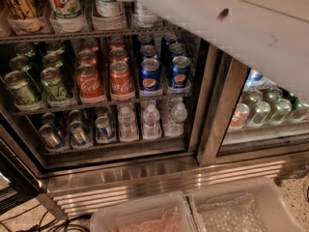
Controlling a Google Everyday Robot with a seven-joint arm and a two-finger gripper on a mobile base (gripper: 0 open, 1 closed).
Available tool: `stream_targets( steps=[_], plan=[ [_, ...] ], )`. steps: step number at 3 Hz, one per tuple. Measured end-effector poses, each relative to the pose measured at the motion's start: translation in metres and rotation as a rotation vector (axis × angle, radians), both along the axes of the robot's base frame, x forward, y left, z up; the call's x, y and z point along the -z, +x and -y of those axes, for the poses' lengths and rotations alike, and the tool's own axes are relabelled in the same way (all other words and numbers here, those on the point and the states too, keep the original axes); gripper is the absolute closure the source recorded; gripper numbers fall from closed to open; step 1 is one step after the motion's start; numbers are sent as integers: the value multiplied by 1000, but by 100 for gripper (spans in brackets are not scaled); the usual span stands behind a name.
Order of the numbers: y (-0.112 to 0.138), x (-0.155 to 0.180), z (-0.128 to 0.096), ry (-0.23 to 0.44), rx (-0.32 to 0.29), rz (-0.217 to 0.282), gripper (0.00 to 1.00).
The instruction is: Pick 7up can from top shelf of fridge
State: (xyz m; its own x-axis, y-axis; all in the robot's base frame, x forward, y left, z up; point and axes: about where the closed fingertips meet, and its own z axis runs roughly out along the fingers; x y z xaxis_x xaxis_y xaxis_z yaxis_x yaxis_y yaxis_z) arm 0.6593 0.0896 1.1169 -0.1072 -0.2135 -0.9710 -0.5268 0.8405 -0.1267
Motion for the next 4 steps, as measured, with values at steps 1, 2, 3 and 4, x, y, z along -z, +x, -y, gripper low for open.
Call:
stream_targets(
  steps=[1,2,3,4],
  plan=[
    [-11,12,0,7,-17,-70,100],
    [-11,7,0,7,-17,-70,100],
    [-12,8,0,-1,-20,-80,100],
    [-11,8,0,3,-26,-86,100]
  ],
)
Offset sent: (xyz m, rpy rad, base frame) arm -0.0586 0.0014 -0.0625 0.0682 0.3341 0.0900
